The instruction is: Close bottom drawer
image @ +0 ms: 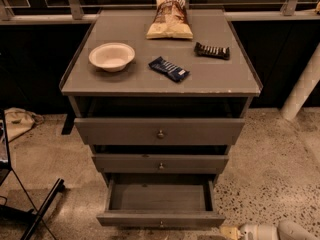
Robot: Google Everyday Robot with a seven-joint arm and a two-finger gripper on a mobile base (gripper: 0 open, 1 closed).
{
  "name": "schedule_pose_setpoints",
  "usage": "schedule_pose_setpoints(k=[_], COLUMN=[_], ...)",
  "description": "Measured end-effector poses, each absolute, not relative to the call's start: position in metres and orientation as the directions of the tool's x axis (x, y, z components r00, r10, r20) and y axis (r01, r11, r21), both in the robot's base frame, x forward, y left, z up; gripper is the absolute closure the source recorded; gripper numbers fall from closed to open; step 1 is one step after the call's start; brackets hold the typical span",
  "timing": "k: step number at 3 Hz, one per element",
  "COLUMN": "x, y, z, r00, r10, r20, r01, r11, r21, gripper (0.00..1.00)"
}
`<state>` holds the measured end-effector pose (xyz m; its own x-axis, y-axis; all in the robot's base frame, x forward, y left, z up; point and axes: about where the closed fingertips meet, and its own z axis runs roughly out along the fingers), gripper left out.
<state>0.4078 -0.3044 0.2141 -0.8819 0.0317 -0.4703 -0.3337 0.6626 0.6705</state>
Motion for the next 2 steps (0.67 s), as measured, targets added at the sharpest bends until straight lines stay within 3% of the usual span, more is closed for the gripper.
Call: schedule_pose_setpoints(k=[2], x=[0.436], y=[-0.288], z=[0.182], r00=[-0.907], r10=[0.001], r20=[-0.421], r01=[-0.334], r11=[0.608], r21=[0.72], gripper=[1.0])
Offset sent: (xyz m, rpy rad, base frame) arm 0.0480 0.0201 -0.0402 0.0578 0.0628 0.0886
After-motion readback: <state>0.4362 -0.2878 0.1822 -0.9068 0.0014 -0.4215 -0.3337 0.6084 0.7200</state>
